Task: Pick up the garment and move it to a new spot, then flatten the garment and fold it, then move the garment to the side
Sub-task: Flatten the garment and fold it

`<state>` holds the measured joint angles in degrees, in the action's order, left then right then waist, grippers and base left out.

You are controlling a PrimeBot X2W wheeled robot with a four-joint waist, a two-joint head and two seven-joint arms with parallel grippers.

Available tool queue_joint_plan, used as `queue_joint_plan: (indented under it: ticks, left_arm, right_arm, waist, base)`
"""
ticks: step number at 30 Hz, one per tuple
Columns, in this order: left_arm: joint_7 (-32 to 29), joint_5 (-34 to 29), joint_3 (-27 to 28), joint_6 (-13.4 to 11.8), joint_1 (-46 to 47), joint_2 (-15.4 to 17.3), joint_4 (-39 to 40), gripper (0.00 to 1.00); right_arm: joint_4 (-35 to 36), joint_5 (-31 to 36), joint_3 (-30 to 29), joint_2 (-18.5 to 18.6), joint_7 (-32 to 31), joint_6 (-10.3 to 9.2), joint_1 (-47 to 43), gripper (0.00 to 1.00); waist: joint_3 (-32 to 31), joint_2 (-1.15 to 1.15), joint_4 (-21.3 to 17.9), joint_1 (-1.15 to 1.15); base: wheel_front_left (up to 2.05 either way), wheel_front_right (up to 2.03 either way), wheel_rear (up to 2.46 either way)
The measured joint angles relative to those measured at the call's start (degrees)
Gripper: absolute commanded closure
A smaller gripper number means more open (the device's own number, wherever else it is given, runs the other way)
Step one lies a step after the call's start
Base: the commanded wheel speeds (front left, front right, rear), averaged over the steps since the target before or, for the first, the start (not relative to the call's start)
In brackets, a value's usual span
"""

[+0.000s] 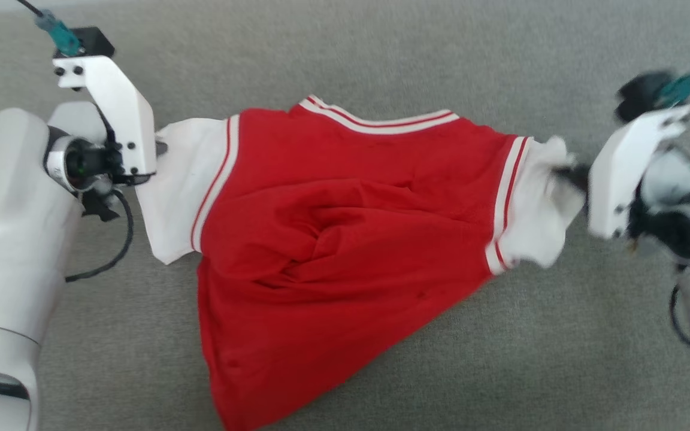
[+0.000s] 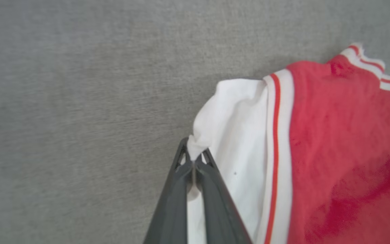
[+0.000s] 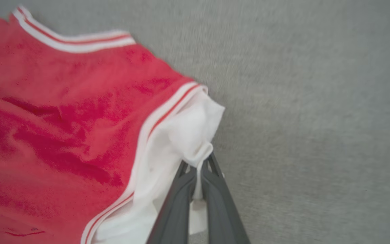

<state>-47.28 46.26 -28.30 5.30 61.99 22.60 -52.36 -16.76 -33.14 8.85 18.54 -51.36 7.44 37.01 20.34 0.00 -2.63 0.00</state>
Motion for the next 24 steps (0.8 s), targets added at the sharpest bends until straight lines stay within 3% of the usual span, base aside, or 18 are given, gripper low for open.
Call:
queue_joint_plan:
  ticks: [13,24]
  left_arm:
    - [2.05,0.53,1.15,0.81,3.11,3.38,6.20,1.00]
    - [2.69,1.40,3.48,-0.76,4.91,5.95,11.59,1.00]
  right_arm:
    - [3.50,-0.55,-2.11,2.18,3.54,0.04,8.92,1.00]
    - [3.60,-1.76,-1.12,2.55,8.01,0.04,14.70,1.00]
  waist:
    - [-10.97,0.00,3.03,0.00]
    - [-17.75,0.00,4.25,0.00]
  base:
    - [0.00,0.00,0.00]
    - [0.00,0.00,0.00]
